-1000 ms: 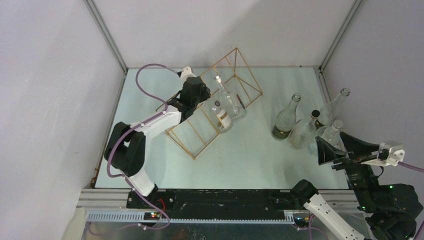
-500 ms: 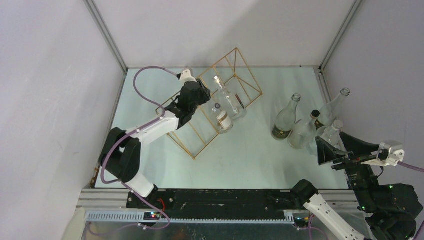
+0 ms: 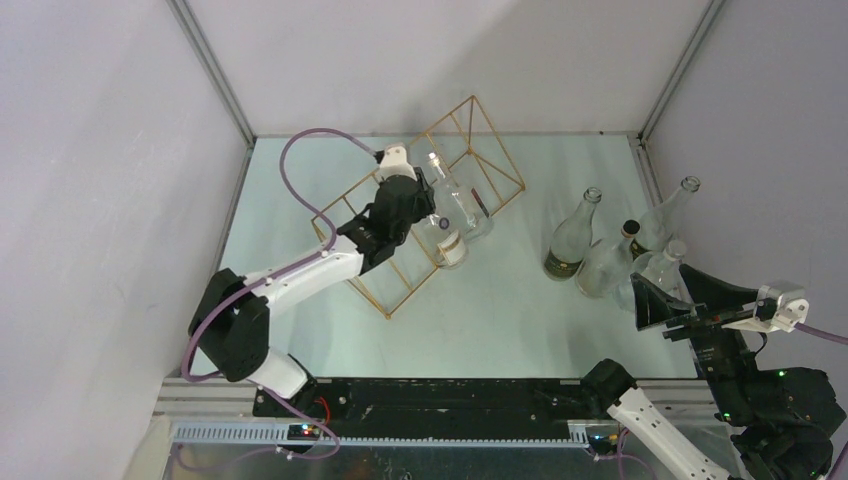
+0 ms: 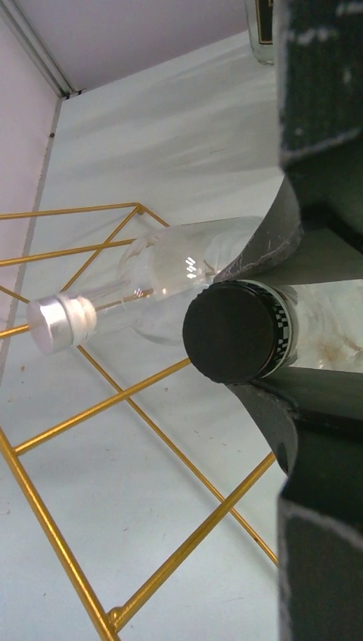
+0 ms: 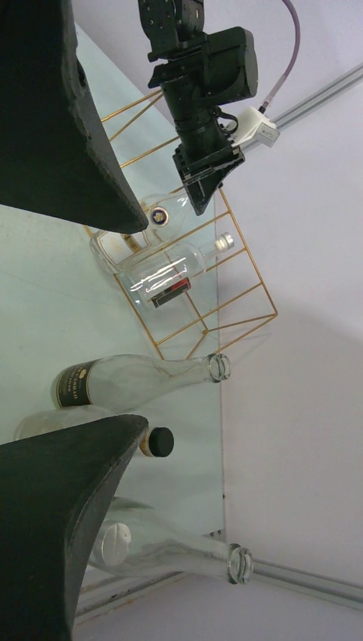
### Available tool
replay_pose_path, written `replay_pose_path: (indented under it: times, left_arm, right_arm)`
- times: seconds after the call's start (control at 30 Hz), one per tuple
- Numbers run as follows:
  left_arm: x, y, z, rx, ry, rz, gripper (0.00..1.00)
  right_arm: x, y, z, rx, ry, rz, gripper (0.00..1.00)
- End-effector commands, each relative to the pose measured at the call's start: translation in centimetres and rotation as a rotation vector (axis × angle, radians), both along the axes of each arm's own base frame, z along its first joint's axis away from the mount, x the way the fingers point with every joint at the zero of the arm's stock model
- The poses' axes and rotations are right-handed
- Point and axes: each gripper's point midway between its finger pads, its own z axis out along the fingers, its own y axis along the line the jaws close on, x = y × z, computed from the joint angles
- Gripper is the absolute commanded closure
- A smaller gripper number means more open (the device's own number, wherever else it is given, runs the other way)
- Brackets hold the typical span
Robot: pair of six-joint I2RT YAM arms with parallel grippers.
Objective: Take the wine bottle off the wine rack
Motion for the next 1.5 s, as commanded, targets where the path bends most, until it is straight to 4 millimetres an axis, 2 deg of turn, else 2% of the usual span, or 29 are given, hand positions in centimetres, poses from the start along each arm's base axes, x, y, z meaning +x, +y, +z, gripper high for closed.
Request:
replay_pose_path:
  times: [0.0, 0.4, 0.67, 1.07, 1.47]
  left_arm:
    - [-0.2, 1.7, 7.5, 0.031, -0.195, 0.071, 1.0]
    - [-2.5, -0.9, 9.6, 0.034, -0.245, 0.022, 1.0]
    - [-4.4, -4.2, 10.2, 0.052, -0.262, -0.044, 1.0]
    - [-5.9, -8.5, 10.6, 0.099, -0.277, -0.128, 1.0]
    - [-8.0, -14.6, 11.2, 0.068, -0.282, -0.256, 1.0]
  right_arm:
    - [0.0, -0.2, 0.3, 0.018, 0.001, -0.01, 0.08]
    - [0.2, 0.1, 0.2, 0.02, 0.015, -0.002, 0.08]
    - [0.4, 0.4, 0.2, 0.02, 0.021, 0.004, 0.08]
    - [0.6, 0.7, 0.4, 0.017, 0.02, 0.012, 0.08]
    - [0.5, 0.7, 0.3, 0.015, 0.019, 0.012, 0.08]
